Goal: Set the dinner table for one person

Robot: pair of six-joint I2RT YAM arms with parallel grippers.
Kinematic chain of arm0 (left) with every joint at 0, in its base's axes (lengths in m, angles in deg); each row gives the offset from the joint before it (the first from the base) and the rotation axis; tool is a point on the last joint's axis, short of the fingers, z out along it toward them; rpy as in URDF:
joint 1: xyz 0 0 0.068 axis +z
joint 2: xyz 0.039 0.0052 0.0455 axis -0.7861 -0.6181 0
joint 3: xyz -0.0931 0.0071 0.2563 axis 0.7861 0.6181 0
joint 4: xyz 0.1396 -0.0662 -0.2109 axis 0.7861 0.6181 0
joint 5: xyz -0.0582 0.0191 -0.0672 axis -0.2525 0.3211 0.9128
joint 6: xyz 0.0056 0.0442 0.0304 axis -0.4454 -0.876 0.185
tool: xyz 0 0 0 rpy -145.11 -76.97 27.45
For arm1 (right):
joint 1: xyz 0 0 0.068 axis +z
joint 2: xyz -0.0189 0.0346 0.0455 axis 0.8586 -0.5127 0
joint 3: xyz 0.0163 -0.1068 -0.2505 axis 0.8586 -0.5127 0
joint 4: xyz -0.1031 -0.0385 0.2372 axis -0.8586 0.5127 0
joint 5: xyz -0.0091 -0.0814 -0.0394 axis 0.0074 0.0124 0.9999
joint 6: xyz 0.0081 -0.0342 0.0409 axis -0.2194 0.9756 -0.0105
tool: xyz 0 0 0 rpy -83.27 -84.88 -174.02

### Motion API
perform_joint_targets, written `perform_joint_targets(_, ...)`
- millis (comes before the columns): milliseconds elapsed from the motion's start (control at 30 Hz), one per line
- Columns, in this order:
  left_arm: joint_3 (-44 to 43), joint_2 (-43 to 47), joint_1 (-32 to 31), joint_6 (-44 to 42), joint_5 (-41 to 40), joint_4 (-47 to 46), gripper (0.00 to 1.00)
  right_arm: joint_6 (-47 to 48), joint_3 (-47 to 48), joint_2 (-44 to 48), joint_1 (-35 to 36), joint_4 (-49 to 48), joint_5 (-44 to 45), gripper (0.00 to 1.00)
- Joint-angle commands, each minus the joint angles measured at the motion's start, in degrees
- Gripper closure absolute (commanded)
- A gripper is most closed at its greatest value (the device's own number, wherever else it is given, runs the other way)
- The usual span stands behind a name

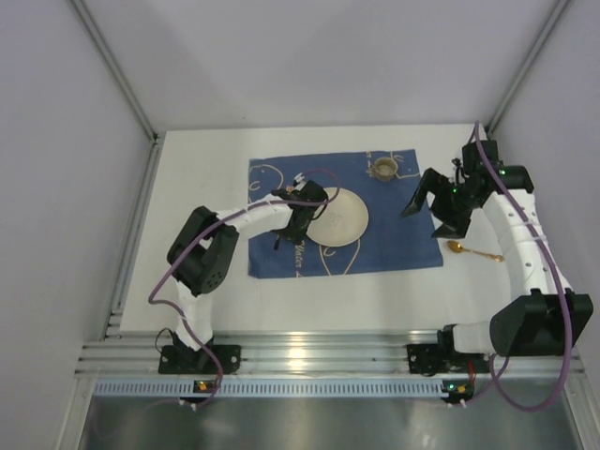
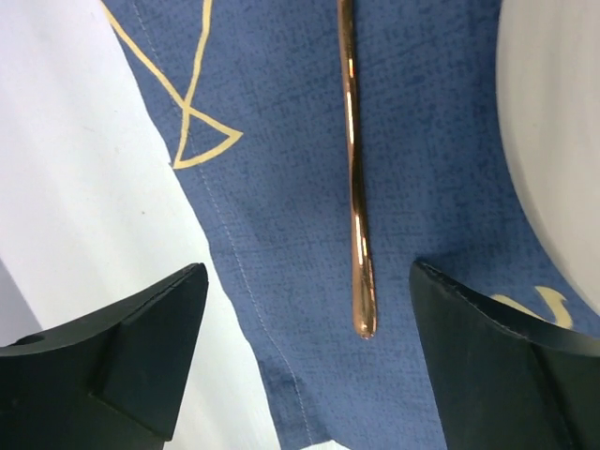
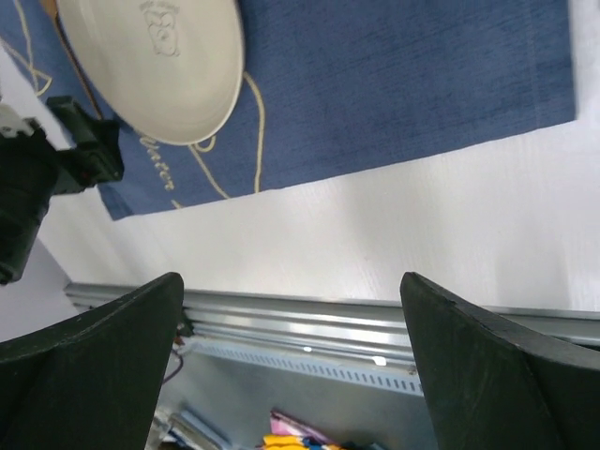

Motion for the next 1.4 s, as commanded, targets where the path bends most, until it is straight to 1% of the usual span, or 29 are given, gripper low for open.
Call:
perform_joint_targets(0, -2.1, 4.7, 0.3, 3.6, 4.6, 0.8, 0.05, 1.2, 1.3, 3.1, -2.4, 0.3, 9.8, 0.00)
perform_joint_targets(67, -2.7, 6.8, 0.3, 5.5, 6.3, 1.7, 0.05, 0.8, 1.0, 3.1, -4.1, 0.2, 12.8, 0.00)
perform_joint_targets(100, -3.3, 7.6, 0.3, 6.0, 8.6, 1.9, 0.05, 0.8, 0.5, 2.9, -5.0, -0.5, 14.0, 0.00)
perform_joint_targets(133, -3.5, 9.5, 0.3, 7.3, 9.4, 2.0, 0.04, 0.7, -1.2, 1.9, -6.0, -1.0, 15.9, 0.00)
perform_joint_targets(167, -3.6, 10.8, 0.3, 8.0, 10.2, 2.5, 0.05, 0.5, -2.3, 1.3, -8.8, -1.7, 16.4, 0.00)
perform_joint_targets(233, -3.6, 13.1, 0.3, 9.5, 12.2, 2.8, 0.05, 0.0, -6.3, -1.0, -12.6, -4.6, 15.6, 0.00)
perform_joint_targets(267, -3.2, 15.4, 0.4, 9.9, 12.9, 3.1, 0.05, -0.3, -7.6, -1.8, -16.2, -5.9, 15.4, 0.00)
perform_joint_targets(300, -3.1, 17.5, 0.4, 10.5, 14.3, 3.4, 0.05, -0.8, -9.7, -3.3, -17.9, -8.0, 15.1, 0.00)
perform_joint_targets(333, -2.9, 17.5, 0.4, 10.7, 14.3, 3.7, 0.05, -1.1, -10.6, -3.3, -19.4, -8.9, 15.0, 0.00)
perform_joint_targets(367, -2.3, 19.4, 0.3, 11.0, 15.2, 4.1, 0.06, -1.3, -11.2, -4.6, -21.9, -9.9, 14.7, 0.00)
perform_joint_targets(533, 1.4, 25.2, 0.3, 11.3, 16.5, 5.0, 0.08, -1.7, -12.9, -9.5, -27.3, -14.6, 14.0, 0.00)
perform_joint_targets(667, 6.1, 29.6, 0.7, 11.4, 16.6, 5.5, 0.09, -2.8, -13.0, -13.8, -31.8, -17.1, 12.5, 0.00)
perform_joint_targets(700, 6.6, 30.1, 0.8, 11.6, 16.2, 6.0, 0.09, -2.8, -12.4, -14.5, -32.2, -17.4, 12.5, 0.00)
perform_joint_targets(767, 8.0, 31.9, 1.1, 12.1, 16.3, 6.9, 0.09, -1.0, -9.6, -15.6, -32.4, -17.6, 15.4, 0.00)
perform_joint_targets(800, 8.3, 32.5, 1.3, 12.4, 16.8, 6.9, 0.09, 0.5, -8.4, -16.1, -32.4, -17.6, 17.0, 0.00)
perform_joint_targets(833, 8.7, 32.9, 1.5, 12.9, 17.2, 7.0, 0.09, 1.0, -6.0, -17.9, -32.4, -17.5, 20.7, 0.00)
perform_joint_targets(867, 9.4, 34.0, 1.4, 13.2, 17.8, 6.4, 0.10, 1.6, -4.9, -19.2, -32.5, -17.4, 21.8, 0.00)
perform_joint_targets(933, 9.8, 34.4, 1.4, 14.0, 19.5, 6.2, 0.10, 2.3, -1.9, -24.2, -32.7, -18.1, 20.9, 0.02)
perform_joint_targets(1033, 9.8, 33.9, 1.5, 14.4, 21.8, 6.2, 0.12, 1.9, 0.7, -28.1, -33.1, -20.5, 17.1, 0.04)
perform_joint_targets(1200, 9.5, 33.9, 1.4, 14.0, 21.9, 7.3, 0.13, 0.2, 1.6, -30.1, -33.2, -24.8, 19.1, 0.07)
perform_joint_targets(1267, 10.2, 34.5, 1.5, 13.9, 21.7, 7.4, 0.13, -0.6, 1.5, -32.6, -33.2, -24.9, 19.1, 0.10)
perform_joint_targets(1300, 10.3, 34.8, 1.5, 13.9, 21.6, 7.5, 0.13, -1.7, 1.3, -33.2, -33.2, -25.0, 20.6, 0.11)
perform_joint_targets(1367, 10.9, 35.6, 1.5, 14.2, 21.4, 7.9, 0.13, -2.9, -1.2, -33.0, -33.1, -25.9, 21.1, 0.14)
